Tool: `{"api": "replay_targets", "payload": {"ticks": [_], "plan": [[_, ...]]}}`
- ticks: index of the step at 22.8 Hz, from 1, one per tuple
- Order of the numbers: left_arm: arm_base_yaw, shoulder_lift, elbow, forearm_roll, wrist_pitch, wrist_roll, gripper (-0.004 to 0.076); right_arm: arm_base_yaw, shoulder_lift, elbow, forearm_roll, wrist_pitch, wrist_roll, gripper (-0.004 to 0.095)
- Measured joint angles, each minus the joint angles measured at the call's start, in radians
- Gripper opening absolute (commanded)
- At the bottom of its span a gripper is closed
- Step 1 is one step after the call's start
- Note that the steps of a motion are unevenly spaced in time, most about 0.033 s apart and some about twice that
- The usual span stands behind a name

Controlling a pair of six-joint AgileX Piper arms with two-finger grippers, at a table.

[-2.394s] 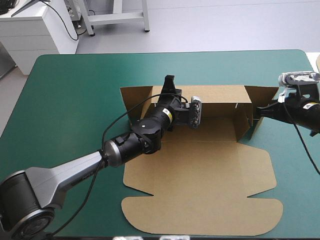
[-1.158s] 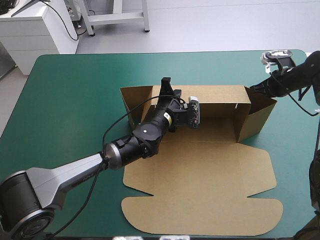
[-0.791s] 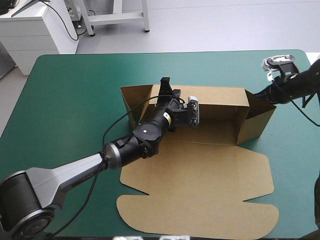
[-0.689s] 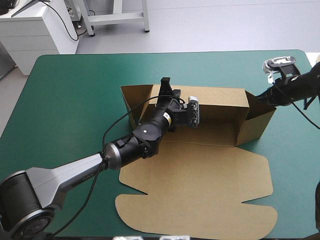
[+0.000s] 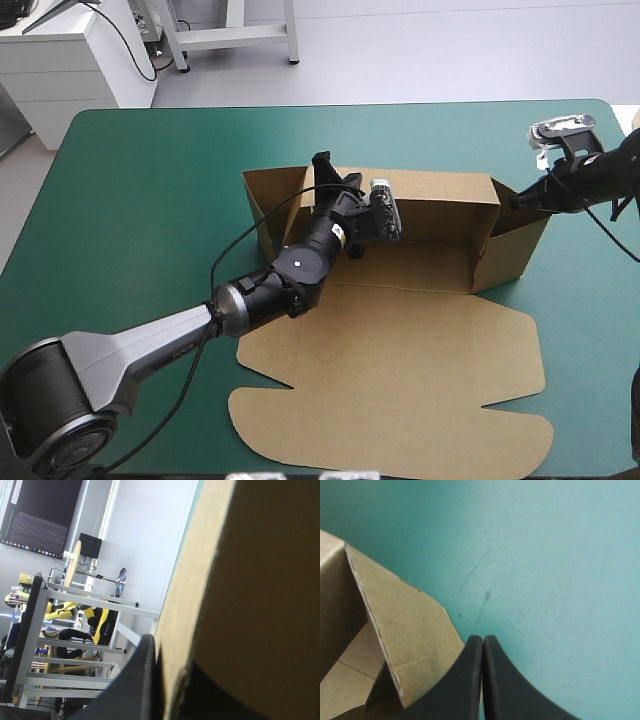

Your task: Fold the box

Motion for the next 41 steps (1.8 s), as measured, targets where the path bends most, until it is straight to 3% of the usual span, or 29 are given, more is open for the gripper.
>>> {"api": "replay_targets", "payload": {"ticks": [27,33,37,41], "plan": [[0.000,0.001,-0.007,0.042,0.057,-0.215,-0.0008,0.000,0.000,0.009,-0.026,-0.240,0.086,-0.0016],[0.000,0.001,-0.007,0.029,0.040,-0.104,-0.0008,0.000,0.009,0.012,-0.024,-0.138,0.091,-0.0015],[0.000,0.028,-0.009,0.035,0.035,-0.037,-0.0008,0.000,0.000,0.078,0.067,-0.096,0.019,-0.0015],[0.000,0.046,-0.012,0.052,0.034,-0.017,-0.0008,0.000,-0.062,0.222,0.176,-0.138,-0.076,-0.0015]]}}
